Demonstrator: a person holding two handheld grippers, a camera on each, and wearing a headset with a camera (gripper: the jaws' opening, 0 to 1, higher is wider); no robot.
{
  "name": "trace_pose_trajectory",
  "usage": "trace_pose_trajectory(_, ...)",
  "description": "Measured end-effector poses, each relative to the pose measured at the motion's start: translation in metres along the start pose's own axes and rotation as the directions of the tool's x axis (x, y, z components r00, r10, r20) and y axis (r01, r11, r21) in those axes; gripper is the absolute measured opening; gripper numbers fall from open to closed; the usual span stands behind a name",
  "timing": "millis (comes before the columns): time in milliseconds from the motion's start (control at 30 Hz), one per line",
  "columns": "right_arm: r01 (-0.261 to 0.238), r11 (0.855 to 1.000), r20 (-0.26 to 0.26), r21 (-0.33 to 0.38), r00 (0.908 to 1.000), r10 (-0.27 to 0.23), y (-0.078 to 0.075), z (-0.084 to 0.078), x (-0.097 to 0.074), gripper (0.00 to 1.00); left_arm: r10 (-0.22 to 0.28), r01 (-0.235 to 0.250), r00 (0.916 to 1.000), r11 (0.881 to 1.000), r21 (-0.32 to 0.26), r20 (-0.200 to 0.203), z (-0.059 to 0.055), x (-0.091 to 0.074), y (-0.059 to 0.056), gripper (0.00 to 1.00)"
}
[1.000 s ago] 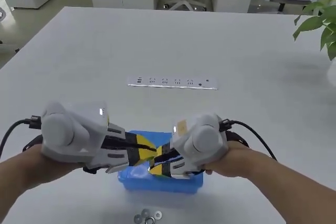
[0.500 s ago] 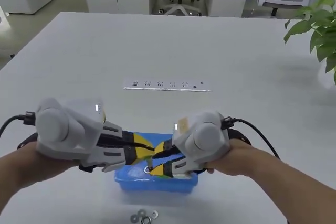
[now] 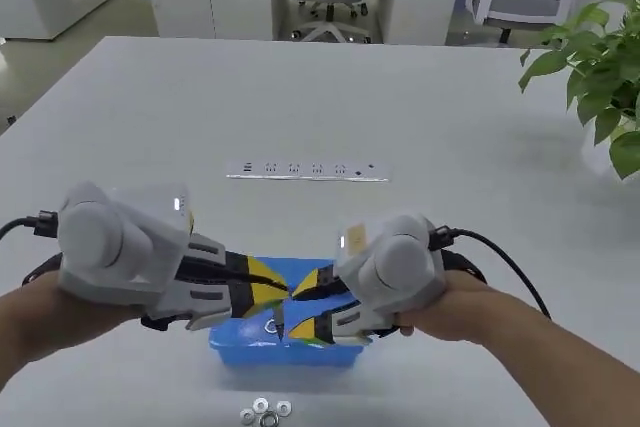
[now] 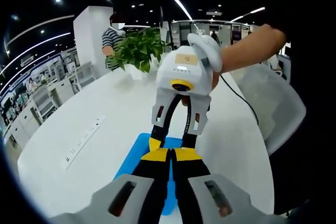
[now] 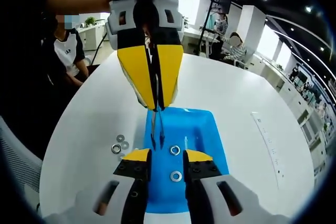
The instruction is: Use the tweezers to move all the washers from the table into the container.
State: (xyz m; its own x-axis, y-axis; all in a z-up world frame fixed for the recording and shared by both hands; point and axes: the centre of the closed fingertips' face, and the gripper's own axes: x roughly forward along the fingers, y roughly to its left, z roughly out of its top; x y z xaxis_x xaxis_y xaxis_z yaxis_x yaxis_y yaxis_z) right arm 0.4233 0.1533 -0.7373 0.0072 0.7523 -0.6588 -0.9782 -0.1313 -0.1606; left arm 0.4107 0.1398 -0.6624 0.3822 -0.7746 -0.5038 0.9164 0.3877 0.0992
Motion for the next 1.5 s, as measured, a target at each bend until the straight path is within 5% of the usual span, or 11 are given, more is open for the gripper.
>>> trace_pose_trajectory(900,0.12,0.98,-0.022,0.161,0.9928,-0.118,0.021,-0.022,-0.052,0.43,0.011,-0.011,0.9998,1.0,0.014,0.013,0.02,-0.019,-0.012,0.05)
trace_pose_trajectory(1500,0.152,0.953,-0.006,0.262,0.9878,-0.155,0.045,-0.034,-0.066,0.65,-0.037,0.037,0.9992,0.999,-0.003,0.018,0.012,-0.017,-0.036,0.05)
